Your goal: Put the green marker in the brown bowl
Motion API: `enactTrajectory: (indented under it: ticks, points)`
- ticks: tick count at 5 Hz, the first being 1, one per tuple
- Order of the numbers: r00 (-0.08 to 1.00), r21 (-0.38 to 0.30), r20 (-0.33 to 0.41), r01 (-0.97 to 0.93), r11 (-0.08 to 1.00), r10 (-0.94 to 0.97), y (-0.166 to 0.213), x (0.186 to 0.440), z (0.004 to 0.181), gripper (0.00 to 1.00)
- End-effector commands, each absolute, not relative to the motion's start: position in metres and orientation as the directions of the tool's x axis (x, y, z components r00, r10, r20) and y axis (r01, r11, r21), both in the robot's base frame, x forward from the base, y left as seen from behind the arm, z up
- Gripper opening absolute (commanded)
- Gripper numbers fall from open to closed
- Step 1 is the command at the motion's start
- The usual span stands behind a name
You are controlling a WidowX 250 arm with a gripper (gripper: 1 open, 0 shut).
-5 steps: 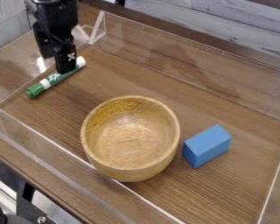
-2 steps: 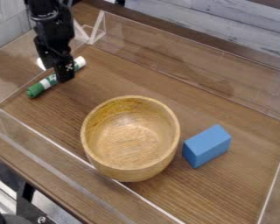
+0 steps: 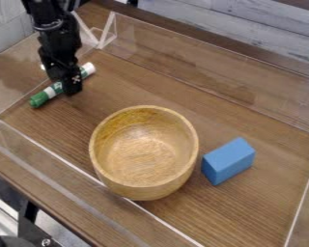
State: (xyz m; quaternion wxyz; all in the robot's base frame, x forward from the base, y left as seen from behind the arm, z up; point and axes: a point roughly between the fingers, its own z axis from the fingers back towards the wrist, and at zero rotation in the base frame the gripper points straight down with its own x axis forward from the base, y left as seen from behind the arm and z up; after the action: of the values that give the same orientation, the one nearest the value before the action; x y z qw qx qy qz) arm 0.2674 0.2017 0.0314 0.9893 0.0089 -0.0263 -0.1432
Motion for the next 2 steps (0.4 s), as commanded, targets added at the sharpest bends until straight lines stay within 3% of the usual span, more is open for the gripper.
enactTrajectory:
  ticks: [1, 2]
  points:
    - [0.959, 0.062, 0.099, 0.260, 0.964, -0.265, 0.2123, 0.2754, 0.0461, 1.00]
    - [0.961, 0.043, 0.106, 0.253, 0.967, -0.256, 0.2122, 0.2755, 0.0437, 1.00]
